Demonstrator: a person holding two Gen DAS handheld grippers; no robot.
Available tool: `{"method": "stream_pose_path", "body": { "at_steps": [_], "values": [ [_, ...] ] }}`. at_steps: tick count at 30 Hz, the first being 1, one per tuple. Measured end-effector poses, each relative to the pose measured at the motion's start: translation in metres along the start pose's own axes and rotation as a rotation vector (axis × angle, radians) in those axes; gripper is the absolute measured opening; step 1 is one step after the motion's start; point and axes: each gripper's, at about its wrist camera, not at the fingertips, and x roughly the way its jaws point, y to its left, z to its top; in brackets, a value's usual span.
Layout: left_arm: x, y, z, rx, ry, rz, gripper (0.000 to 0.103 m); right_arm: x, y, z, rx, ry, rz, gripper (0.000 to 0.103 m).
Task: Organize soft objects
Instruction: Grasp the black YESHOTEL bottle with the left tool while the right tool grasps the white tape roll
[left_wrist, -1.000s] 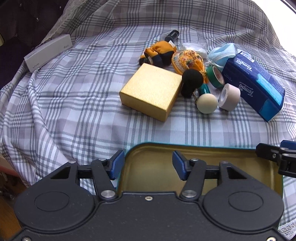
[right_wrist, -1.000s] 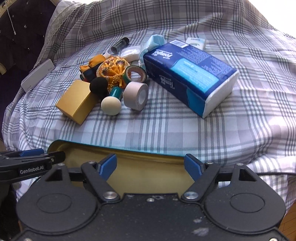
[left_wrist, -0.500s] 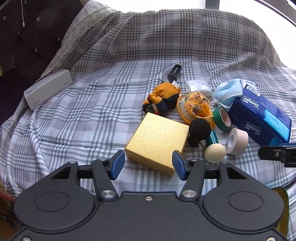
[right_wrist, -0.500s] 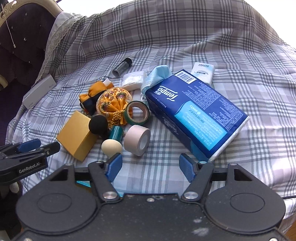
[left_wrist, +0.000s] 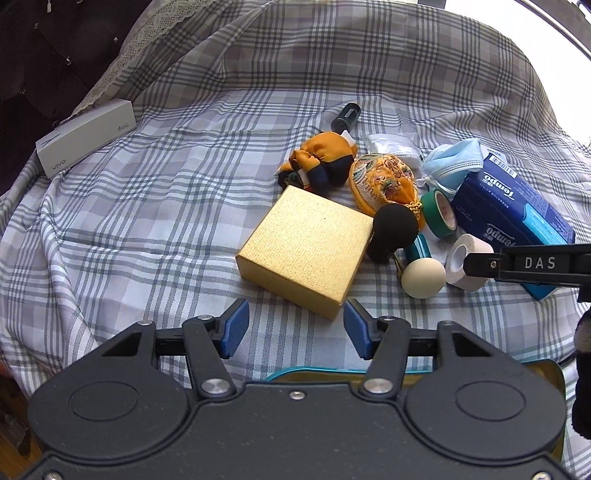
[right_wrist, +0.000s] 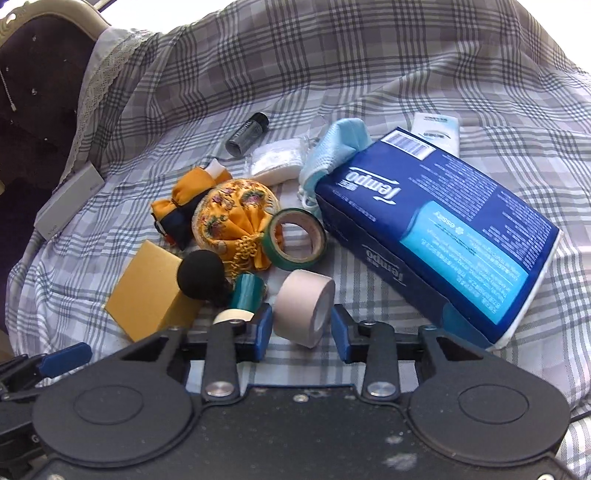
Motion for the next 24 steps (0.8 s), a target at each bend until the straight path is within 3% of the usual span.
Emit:
{"method": "stream_pose_path", "body": {
  "at_steps": [3, 8, 11, 16, 24],
  "values": [
    [0.000, -0.001, -0.001, -0.002, 0.001, -0.018, 0.054, -0.004, -0.011, -0.008, 0.033, 0.013, 0.002, 0.035],
    [-0.001, 0.000, -0.002, -0.013, -0.004, -0.031, 0.054, -0.021, -0.017, -0.019, 0.046, -0.027, -0.095, 0.035],
    [-0.001, 0.002, -0.003, -0.021, -0.001, -0.033, 0.054, -0.026, -0.018, -0.022, 0.031, -0.041, -0.066, 0.035],
    [-0.003, 0.004, -0.006, -0.025, -0.001, -0.031, 0.054, -0.017, -0.010, -0.023, -0.019, -0.061, -0.088, 0.053],
    [0.002, 0.006, -0.005, -0.029, 0.009, -0.014, 0.054, 0.008, -0.002, -0.017, -0.098, -0.067, -0.150, 0.058]
  ]
}}
